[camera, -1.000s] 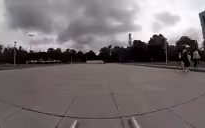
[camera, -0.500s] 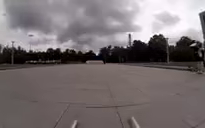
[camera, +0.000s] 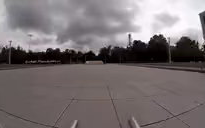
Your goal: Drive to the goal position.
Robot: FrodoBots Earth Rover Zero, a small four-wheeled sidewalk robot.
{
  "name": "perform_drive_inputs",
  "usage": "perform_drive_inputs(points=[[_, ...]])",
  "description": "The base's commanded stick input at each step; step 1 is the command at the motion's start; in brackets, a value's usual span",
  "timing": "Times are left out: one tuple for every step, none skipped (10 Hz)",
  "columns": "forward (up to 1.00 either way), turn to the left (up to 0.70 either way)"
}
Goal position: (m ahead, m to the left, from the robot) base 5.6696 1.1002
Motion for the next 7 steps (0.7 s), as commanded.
perform_drive_inputs(points=[[1.00, 0.00], [1.00, 0.00], [1.00, 0.00], [1.00, 0.00], [1.00, 0.00], [1.00, 0.00], [1.00, 0.00]])
